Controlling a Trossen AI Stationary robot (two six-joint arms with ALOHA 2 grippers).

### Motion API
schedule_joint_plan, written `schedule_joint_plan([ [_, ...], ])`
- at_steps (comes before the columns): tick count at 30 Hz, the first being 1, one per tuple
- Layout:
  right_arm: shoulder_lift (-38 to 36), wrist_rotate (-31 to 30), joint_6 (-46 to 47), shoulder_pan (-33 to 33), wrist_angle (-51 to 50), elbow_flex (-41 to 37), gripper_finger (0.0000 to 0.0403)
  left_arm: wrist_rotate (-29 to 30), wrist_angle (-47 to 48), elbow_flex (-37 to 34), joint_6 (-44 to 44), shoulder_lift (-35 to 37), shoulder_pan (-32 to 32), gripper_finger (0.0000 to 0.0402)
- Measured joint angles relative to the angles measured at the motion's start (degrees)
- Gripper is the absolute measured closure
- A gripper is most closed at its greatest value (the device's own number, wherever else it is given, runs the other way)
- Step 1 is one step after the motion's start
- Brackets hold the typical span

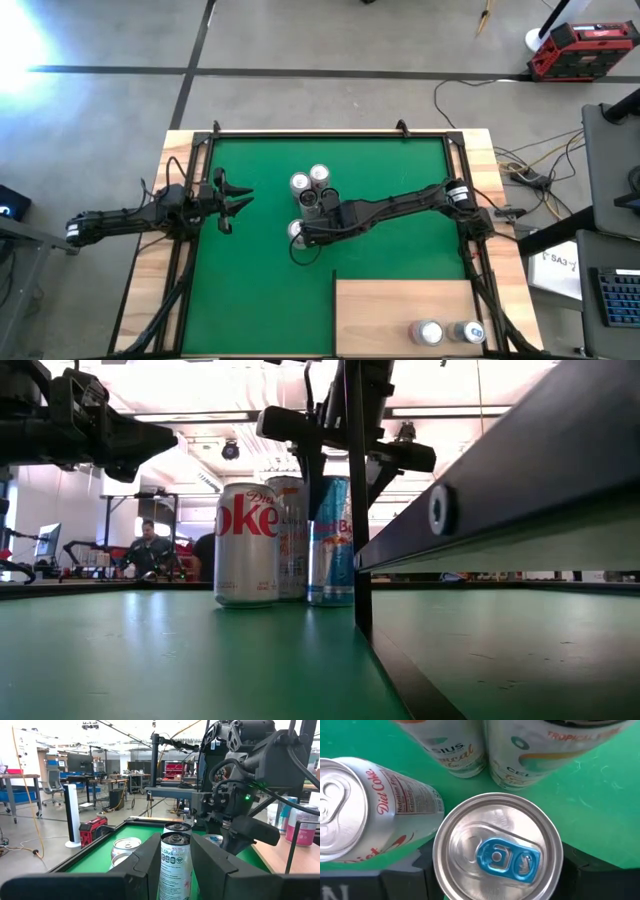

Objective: Place canned beverage on shelf
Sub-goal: Put the blue soda can on the shelf aligned with the other blue soda can

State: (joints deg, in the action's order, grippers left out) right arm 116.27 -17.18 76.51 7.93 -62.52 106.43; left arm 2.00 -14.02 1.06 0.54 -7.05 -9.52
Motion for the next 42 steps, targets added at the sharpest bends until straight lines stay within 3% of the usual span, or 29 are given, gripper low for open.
schedule_joint_plan([
  [11,-6.06,1.73,7.49,1.90,-8.26,0.02,0.0180,0.02,0.02,0.00,0.02,0.00,0.00,0.0313],
  [20,-12.44,0.70,22.67,8.44,-21.89,0.04,0.0180,0.01,0.00,0.00,0.01,0.00,-0.02,0.0313],
  [25,-14.86,0.97,32.17,15.10,-27.62,0.04,0.0180,0.02,0.04,0.00,0.02,0.01,0.00,0.0313],
  [31,-17.89,1.33,40.04,25.74,-27.50,-2.01,0.0180,0.02,0.04,0.00,0.02,0.00,0.00,0.0313],
  [42,-24.59,5.22,61.43,42.38,-27.50,-12.31,0.0179,0.00,0.06,0.00,0.02,0.00,0.00,0.0313],
])
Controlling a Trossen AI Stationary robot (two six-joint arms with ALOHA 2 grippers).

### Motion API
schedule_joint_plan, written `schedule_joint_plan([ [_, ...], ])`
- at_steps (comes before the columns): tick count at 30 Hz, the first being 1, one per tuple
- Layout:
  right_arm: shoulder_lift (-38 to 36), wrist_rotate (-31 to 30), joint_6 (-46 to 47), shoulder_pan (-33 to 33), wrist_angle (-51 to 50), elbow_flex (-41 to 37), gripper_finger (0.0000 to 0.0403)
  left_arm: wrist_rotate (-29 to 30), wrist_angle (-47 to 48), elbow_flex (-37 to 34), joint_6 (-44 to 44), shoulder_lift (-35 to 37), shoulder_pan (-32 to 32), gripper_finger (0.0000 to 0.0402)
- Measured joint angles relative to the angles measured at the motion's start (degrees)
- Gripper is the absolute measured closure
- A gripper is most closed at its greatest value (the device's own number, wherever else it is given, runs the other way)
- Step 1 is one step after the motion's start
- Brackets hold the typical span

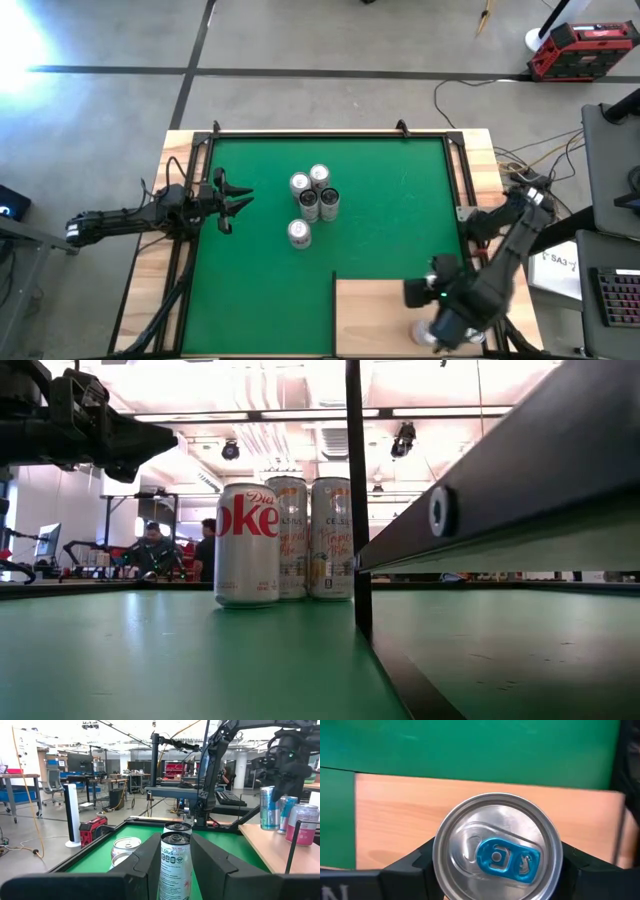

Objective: Place canned beverage on shelf
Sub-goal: Put the blue soda can on the shelf aligned with the other blue soda can

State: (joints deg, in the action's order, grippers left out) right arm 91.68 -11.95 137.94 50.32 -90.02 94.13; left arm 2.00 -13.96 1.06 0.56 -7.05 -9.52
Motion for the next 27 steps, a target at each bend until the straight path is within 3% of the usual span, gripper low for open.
schedule_joint_plan([
  [7,-5.86,1.97,8.73,6.99,-0.05,-7.17,0.0138,0.00,-0.02,-0.02,0.00,0.00,0.00,0.0313],
  [13,-8.67,3.78,11.80,11.61,-0.07,-11.27,0.0154,0.02,-0.02,0.00,-0.02,0.00,-0.02,0.0313],
  [27,-8.94,7.58,15.05,17.73,0.19,-11.28,0.0160,0.02,-0.02,0.00,0.00,0.02,0.00,0.0313],
])
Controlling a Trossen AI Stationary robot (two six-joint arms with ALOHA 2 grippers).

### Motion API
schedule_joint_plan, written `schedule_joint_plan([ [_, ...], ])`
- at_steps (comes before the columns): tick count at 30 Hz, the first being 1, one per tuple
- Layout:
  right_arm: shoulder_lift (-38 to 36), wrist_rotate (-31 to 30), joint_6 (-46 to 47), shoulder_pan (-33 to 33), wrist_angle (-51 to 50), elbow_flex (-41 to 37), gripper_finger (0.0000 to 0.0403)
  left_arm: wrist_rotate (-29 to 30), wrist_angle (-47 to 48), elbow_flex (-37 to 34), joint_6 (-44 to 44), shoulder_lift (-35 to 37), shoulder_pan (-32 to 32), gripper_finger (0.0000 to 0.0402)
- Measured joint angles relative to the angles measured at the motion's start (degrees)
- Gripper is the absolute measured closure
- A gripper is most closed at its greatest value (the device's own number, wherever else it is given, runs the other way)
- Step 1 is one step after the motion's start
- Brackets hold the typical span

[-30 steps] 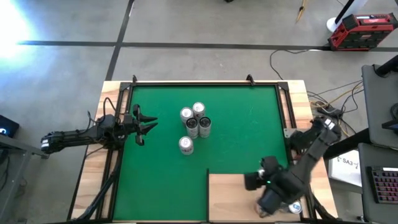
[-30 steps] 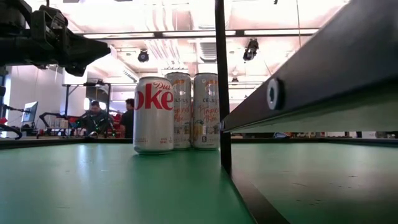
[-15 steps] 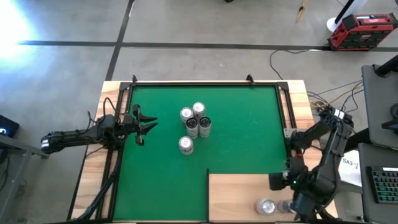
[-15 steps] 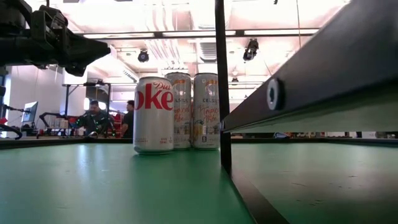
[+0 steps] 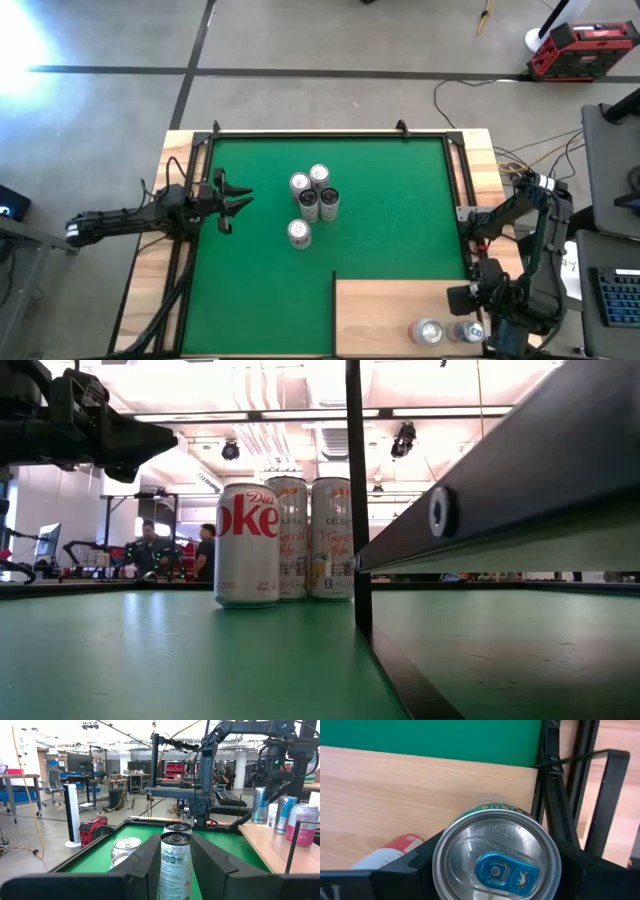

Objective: Place canned beverage on shelf
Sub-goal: Put the blue soda can on the shelf aligned with the other blue soda can

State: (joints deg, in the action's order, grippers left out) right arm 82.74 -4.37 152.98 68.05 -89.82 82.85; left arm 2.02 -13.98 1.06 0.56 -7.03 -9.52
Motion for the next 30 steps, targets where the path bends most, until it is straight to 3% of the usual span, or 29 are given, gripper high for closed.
schedule_joint_plan([
  [30,4.50,1.35,1.12,-0.24,3.07,-0.02,0.0158,0.00,0.02,0.00,0.00,-0.02,0.00,0.0313],
])
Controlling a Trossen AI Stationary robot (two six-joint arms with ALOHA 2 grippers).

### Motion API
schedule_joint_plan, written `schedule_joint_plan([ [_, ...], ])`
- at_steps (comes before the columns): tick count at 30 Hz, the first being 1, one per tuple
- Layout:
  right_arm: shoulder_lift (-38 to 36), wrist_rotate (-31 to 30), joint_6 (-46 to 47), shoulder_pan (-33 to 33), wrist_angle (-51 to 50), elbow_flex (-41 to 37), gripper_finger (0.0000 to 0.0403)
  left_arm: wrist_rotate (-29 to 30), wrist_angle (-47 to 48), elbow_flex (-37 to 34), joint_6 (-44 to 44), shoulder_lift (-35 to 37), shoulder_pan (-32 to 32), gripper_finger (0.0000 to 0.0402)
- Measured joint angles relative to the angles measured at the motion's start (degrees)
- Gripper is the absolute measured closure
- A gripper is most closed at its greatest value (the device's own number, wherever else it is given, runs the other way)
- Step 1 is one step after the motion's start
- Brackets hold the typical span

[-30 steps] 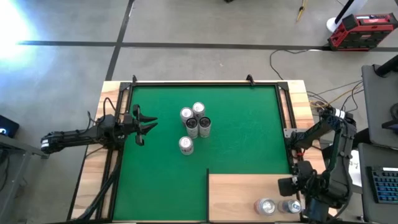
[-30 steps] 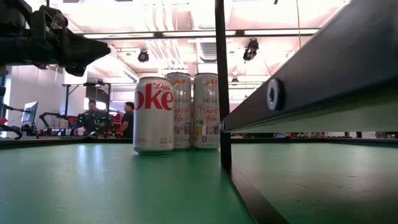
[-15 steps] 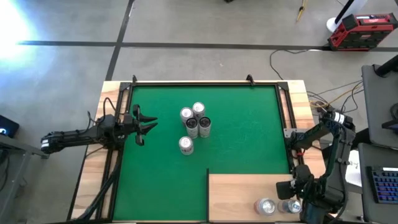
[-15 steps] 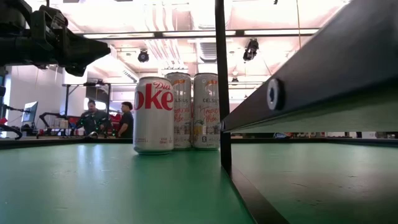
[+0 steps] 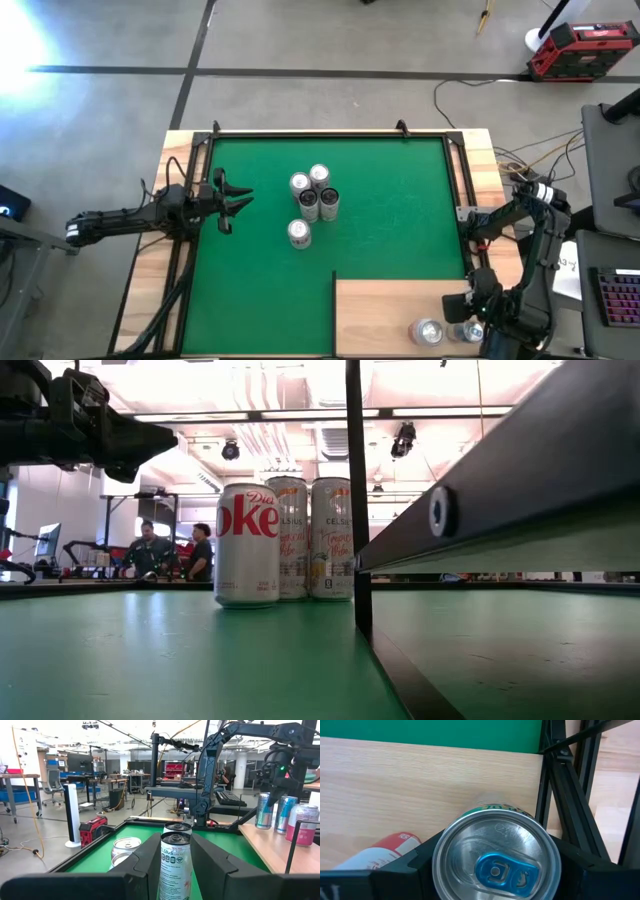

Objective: Place canned beverage on shelf
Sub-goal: Put the blue soda can on the shelf aligned with the other blue soda can

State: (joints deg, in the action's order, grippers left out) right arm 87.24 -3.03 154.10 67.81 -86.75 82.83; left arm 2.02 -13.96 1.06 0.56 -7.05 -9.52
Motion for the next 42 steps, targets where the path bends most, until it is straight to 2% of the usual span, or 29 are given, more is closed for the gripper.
schedule_joint_plan([
  [14,0.00,0.04,-0.10,-1.49,0.10,-0.07,0.0157,-0.02,-0.02,0.00,0.00,0.00,0.00,0.0313],
  [26,-0.02,0.31,-0.09,-1.49,0.06,-0.09,0.0115,-0.02,-0.02,0.00,0.00,0.02,0.00,0.0313],
  [34,-0.02,0.49,-0.17,-1.49,-0.05,0.03,0.0109,0.00,-0.02,0.00,-0.02,0.00,-0.02,0.0313],
  [42,-0.22,0.53,-0.21,-1.49,-3.32,5.52,0.0107,0.00,-0.02,0.00,0.00,0.00,0.00,0.0313],
])
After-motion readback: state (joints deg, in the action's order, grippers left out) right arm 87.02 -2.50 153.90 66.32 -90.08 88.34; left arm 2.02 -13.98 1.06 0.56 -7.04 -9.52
